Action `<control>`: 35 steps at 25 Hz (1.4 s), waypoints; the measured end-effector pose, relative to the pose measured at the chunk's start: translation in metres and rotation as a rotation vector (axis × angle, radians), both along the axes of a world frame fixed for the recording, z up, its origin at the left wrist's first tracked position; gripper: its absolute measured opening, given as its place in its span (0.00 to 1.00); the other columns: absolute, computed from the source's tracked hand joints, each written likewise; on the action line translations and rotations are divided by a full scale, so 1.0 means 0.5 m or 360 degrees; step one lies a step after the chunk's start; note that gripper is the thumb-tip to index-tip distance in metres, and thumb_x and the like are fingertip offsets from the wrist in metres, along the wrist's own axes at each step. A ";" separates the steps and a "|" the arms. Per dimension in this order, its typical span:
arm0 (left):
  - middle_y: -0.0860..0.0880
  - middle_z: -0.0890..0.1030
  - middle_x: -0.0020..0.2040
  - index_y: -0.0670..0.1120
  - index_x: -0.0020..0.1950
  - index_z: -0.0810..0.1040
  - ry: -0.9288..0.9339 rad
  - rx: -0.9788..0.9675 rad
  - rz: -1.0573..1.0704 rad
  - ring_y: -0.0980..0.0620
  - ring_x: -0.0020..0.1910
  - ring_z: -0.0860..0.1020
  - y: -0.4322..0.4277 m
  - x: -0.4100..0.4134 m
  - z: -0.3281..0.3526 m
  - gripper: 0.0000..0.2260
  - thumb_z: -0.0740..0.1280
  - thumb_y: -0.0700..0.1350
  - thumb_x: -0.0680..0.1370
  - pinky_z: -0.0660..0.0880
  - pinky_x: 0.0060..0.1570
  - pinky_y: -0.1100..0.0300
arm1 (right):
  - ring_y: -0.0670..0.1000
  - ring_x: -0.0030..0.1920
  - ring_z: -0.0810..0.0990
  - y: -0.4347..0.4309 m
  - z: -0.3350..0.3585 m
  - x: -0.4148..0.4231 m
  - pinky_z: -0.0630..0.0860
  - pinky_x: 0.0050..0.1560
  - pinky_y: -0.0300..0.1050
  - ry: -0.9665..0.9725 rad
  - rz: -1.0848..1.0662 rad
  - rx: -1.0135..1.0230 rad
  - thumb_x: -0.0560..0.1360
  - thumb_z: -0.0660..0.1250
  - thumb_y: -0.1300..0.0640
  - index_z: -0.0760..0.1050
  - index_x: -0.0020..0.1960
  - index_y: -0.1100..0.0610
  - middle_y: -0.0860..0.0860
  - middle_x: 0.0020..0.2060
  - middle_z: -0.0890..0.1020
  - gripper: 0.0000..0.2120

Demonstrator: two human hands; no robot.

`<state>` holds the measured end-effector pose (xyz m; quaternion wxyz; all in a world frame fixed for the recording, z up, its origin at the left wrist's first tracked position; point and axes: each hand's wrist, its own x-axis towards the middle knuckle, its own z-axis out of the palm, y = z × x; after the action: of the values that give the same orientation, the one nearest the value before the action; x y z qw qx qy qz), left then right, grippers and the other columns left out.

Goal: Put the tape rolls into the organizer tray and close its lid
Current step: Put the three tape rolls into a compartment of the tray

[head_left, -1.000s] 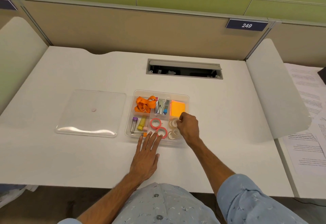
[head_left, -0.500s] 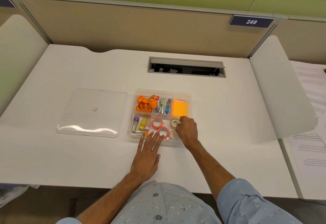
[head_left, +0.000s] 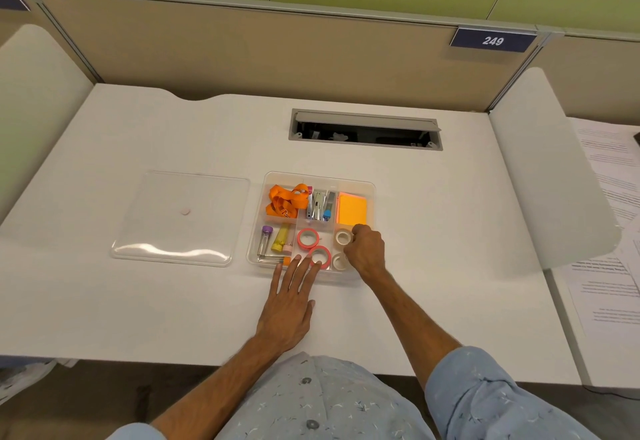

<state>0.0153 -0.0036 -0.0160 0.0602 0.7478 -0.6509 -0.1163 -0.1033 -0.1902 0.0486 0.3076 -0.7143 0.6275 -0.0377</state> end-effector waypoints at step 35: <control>0.45 0.45 0.88 0.50 0.87 0.46 -0.0032 0.0122 -0.0079 0.41 0.87 0.45 0.003 0.010 0.007 0.36 0.61 0.57 0.85 0.43 0.85 0.36 | 0.55 0.54 0.87 0.018 0.027 -0.034 0.83 0.55 0.50 0.0714 0.0567 -0.0130 0.77 0.72 0.40 0.79 0.63 0.55 0.52 0.55 0.86 0.22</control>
<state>0.0203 -0.0019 -0.0123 0.0220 0.7342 -0.6650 -0.1351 -0.1202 -0.1810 0.0621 0.1340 -0.8156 0.5425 0.1506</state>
